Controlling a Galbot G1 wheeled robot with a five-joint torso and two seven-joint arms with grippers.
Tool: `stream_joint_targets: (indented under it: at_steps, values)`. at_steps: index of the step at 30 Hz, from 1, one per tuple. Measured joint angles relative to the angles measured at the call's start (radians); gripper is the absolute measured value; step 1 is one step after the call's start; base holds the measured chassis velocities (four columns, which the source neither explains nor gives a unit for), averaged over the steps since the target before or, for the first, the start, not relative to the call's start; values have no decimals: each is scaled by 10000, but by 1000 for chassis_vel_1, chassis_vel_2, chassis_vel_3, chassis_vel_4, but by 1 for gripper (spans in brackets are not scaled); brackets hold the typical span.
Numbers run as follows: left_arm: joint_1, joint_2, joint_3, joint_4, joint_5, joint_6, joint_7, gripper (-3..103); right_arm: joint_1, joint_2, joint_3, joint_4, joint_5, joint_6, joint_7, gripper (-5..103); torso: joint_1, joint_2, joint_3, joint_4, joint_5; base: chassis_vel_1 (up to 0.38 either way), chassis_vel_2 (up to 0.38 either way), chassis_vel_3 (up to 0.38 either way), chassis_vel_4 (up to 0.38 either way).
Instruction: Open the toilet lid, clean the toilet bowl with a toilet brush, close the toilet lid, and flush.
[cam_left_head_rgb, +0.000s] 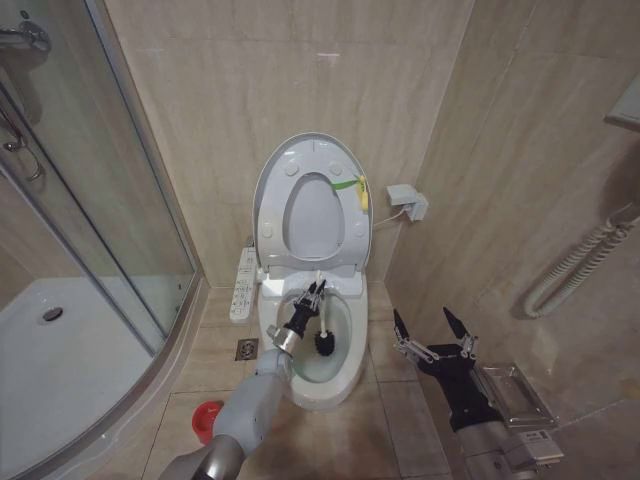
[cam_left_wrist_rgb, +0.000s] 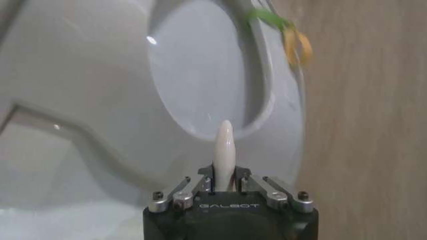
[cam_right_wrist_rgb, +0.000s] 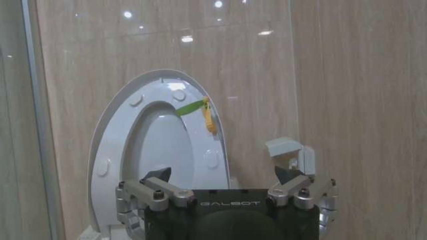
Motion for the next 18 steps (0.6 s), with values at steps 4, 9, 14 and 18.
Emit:
stream_joint_targets:
  at_steps: [4,9,14,18]
  values:
    - [-76,-1,38,-28,-595,78,-36,20,0,0,0,0,0,0,0,100,0,0,0,1,1,0,0,0,0]
    - [177,0,66,143,-330,103,71,20,0,0,0,0,0,0,0,100,1,0,0,4,0,0,0,0,0]
    - [170,0,45,41,-192,104,100,20,0,0,0,0,0,0,0,100,0,0,0,3,0,0,0,0,0]
    - [-103,-3,40,-85,-273,107,9,20,0,0,0,0,0,0,0,100,1,0,0,-3,0,0,0,0,0]
